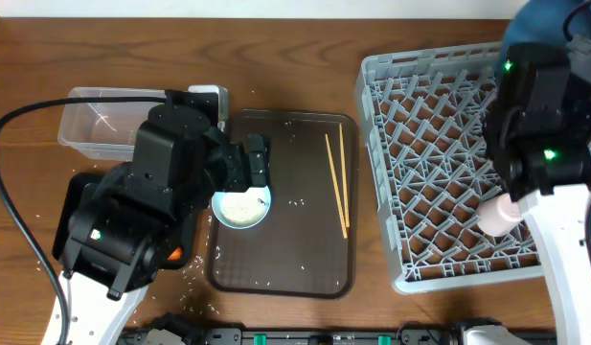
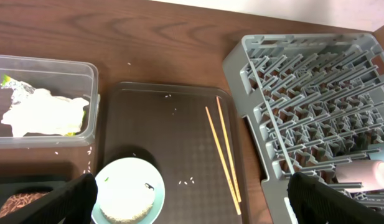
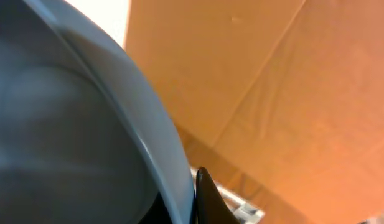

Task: Sort waste into correct bins and load items into the dishwasher rack
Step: 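Stand the blue plate upright at the back of the dish rack with right gripper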

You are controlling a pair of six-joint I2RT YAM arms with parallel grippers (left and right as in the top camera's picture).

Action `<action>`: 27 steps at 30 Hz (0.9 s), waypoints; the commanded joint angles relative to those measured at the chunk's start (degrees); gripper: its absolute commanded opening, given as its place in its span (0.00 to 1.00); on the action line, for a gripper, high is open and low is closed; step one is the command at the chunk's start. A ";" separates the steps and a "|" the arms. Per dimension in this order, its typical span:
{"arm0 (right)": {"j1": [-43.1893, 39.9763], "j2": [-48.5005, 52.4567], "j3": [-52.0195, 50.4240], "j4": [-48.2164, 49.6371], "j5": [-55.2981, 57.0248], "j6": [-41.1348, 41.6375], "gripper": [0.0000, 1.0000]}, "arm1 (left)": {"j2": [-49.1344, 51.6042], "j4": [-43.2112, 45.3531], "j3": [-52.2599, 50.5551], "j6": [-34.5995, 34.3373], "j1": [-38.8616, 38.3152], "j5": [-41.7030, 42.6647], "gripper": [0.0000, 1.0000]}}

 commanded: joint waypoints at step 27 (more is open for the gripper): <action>-4.74 20.98 0.28 17.14 8.46 -33.40 0.01 | -0.48 -4.07 1.20 0.09 0.28 -0.42 0.98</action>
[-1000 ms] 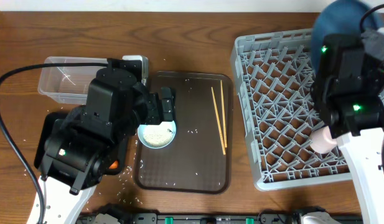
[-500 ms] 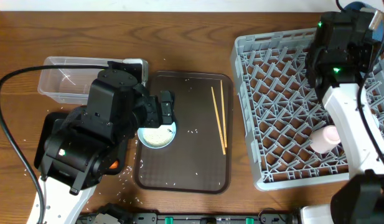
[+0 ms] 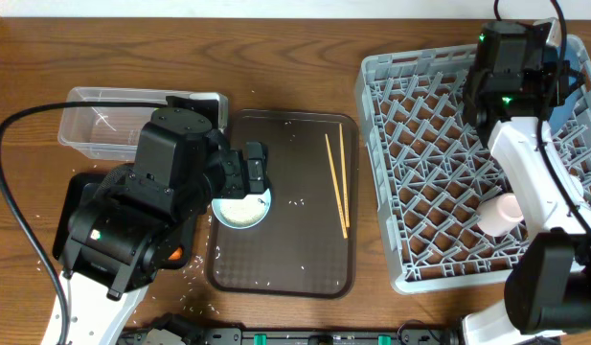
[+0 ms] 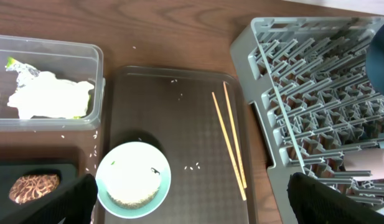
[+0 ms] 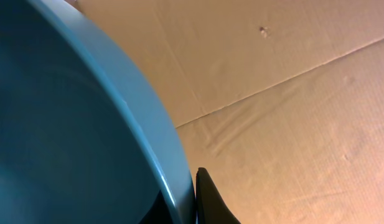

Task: Sort waste into correct bins and load items into the dishwasher rack
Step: 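Stand the blue plate upright at the back of the dish rack with right gripper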

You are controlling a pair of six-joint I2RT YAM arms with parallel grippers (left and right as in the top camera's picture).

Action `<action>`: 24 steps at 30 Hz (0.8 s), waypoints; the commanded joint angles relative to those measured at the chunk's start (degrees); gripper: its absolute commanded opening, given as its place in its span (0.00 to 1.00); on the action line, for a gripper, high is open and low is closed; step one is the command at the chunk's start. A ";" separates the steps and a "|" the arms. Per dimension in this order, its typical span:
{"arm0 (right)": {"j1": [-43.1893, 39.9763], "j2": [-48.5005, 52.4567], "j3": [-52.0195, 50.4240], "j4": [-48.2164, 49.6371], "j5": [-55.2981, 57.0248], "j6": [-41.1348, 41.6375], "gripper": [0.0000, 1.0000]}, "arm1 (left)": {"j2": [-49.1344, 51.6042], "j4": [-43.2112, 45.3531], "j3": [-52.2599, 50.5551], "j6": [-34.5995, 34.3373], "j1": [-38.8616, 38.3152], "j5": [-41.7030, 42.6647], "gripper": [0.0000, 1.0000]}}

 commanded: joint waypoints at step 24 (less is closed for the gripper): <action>1.53 5.62 0.57 -0.44 -10.16 -11.76 0.33 | 0.33 -1.09 1.16 0.07 0.28 -0.44 0.98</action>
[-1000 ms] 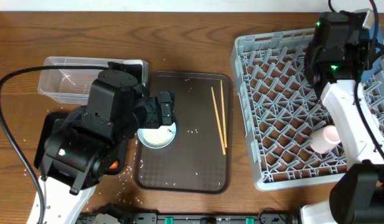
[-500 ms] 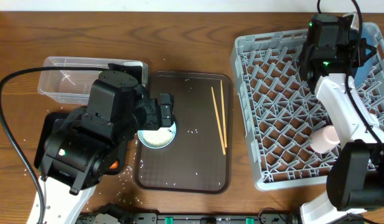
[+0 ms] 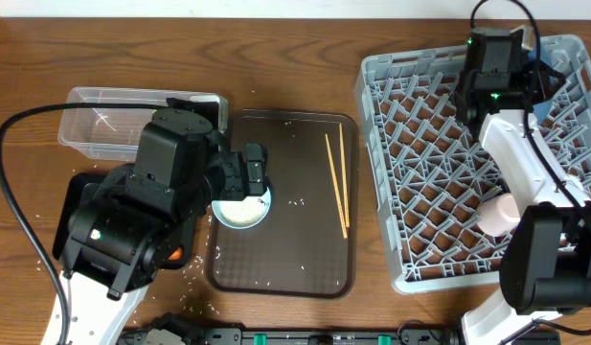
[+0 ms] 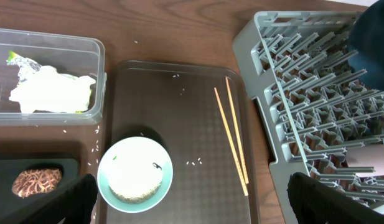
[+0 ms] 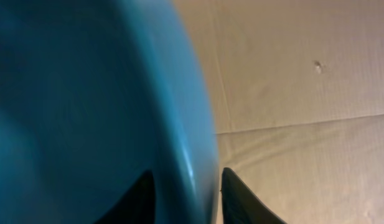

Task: Sort waste into correct bins and load items into the dishwasher rack
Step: 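Stand the blue plate upright at the back of the dish rack with right gripper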

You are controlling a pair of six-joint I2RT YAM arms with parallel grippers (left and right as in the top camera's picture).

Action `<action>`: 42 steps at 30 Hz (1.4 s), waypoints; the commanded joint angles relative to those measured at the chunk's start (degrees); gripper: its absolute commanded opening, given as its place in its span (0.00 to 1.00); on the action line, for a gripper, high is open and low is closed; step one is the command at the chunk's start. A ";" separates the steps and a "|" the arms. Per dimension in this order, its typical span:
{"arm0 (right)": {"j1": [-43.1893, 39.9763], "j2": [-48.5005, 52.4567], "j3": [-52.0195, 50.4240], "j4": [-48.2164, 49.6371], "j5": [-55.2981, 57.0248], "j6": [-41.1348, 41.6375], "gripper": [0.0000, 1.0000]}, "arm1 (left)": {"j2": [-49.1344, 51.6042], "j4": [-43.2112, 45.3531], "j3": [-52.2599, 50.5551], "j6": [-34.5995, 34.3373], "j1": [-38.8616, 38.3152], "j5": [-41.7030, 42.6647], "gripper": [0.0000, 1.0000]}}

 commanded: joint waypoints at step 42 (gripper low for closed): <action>9.11 -10.03 0.50 -3.21 -7.65 -2.25 0.92 | 0.20 -3.04 1.18 0.09 0.28 -0.44 0.98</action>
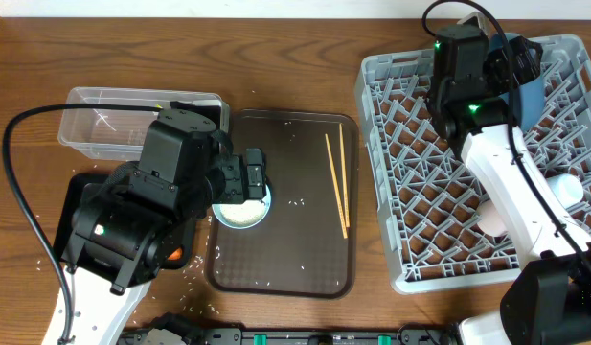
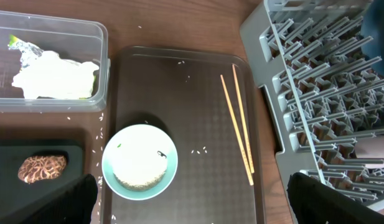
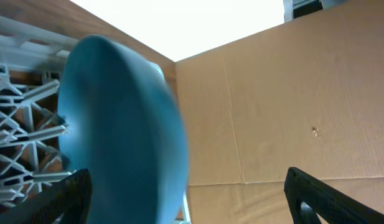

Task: Sort waste into correct bins and load items into the dishwasher rack
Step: 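Stand the blue plate upright at the back of the dish rack with right gripper, then grasp the light-blue rice bowl with the left gripper and lift it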

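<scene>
A blue dish (image 3: 117, 124) stands on edge among the tines at the far right of the grey dishwasher rack (image 1: 420, 192). It also shows as a blue dish (image 1: 532, 94) in the overhead view. My right gripper (image 3: 185, 190) is open just in front of it, its fingers spread wide and off the dish. A teal bowl of rice (image 2: 140, 163) and two chopsticks (image 2: 238, 127) lie on the brown tray (image 2: 192, 87). Above the bowl hangs my left gripper (image 2: 188, 202), open and empty.
A clear bin (image 2: 51, 68) holding white waste sits left of the tray. Below it a black bin (image 2: 36, 168) holds a brown lump. A pale cup (image 2: 371, 163) lies in the rack's near part. Rice grains are scattered on the tray and the table.
My right gripper was shut on the blue dish; now it is open and drawn back, and the dish stands in the rack by itself. The left wrist sits slightly higher.
My right gripper held the blue dish over the rack's right side, then over its far right corner, then low against the tines there. Now the dish is let go, standing in the rack. My left gripper stayed open over the bowl, a little higher each time.
</scene>
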You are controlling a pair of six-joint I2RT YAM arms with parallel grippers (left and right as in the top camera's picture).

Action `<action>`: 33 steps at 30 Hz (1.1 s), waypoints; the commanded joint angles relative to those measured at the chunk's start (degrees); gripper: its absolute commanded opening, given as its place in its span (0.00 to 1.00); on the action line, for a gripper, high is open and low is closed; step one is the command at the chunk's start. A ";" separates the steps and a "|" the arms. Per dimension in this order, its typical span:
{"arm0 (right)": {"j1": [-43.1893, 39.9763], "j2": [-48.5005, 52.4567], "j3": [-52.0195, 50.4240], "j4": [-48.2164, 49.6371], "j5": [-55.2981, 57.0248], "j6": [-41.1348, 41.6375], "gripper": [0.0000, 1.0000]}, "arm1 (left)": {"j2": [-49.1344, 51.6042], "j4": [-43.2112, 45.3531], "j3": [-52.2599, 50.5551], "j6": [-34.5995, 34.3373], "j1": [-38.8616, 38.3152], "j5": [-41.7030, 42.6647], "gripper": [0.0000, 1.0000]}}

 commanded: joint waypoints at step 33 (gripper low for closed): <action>7.02 -7.96 0.48 -29.20 -60.15 52.76 0.88 | -5.07 -14.08 -1.49 -1.92 0.31 -8.44 0.98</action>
